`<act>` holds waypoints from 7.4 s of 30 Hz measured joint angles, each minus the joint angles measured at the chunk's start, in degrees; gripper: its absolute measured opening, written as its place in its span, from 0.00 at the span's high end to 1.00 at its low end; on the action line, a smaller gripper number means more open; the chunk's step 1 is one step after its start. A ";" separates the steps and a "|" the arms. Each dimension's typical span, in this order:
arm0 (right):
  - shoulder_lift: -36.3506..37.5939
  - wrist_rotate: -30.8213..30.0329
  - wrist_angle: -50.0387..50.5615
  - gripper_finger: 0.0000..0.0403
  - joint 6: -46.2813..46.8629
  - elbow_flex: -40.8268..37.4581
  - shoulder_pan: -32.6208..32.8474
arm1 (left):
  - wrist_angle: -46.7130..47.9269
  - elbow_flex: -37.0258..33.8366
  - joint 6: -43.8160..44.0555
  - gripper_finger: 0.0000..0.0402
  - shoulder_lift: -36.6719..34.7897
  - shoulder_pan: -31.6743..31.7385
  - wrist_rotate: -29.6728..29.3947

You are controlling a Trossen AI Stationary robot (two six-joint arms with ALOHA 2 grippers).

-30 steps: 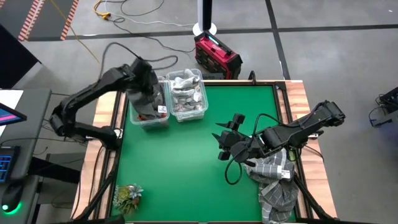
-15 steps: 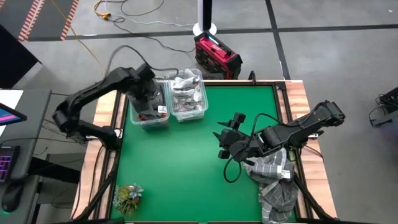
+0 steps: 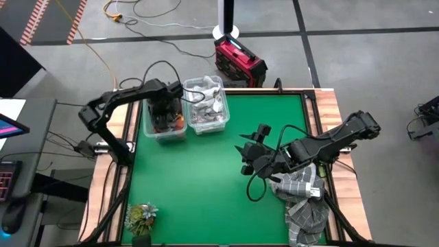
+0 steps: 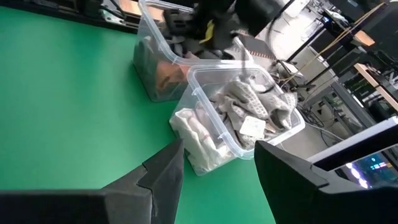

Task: Sort towels by color in basket
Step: Put the gray towel into the left transparent bin, then adjust the left transparent bin, then put the gray towel into the left transparent bin

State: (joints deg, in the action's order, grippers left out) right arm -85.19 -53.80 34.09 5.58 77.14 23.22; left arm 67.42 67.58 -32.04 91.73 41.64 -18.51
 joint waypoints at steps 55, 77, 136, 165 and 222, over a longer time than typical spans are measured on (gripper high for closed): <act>0.00 1.22 -0.22 0.44 1.46 0.00 -1.14 | 2.55 -7.49 9.12 0.71 -28.75 -22.49 -2.09; 0.02 31.64 26.11 0.44 26.00 -2.74 -0.35 | -26.41 -7.59 24.64 0.72 -28.78 -38.76 18.21; 7.34 12.83 -8.90 0.95 -5.32 -2.67 -5.18 | -58.59 -8.62 17.17 0.65 -24.97 -48.60 1.67; 0.48 19.64 -37.22 0.95 -36.58 4.06 -8.11 | -86.83 -8.61 23.95 0.29 -12.71 -41.36 25.16; 5.24 11.74 5.29 0.36 4.84 -1.78 -12.03 | -102.98 -1.32 -2.00 0.99 -35.55 -26.56 13.95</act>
State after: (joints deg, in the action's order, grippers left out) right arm -79.95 -42.06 39.38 10.43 75.36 11.19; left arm -35.56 66.26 -34.04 56.18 15.08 -4.56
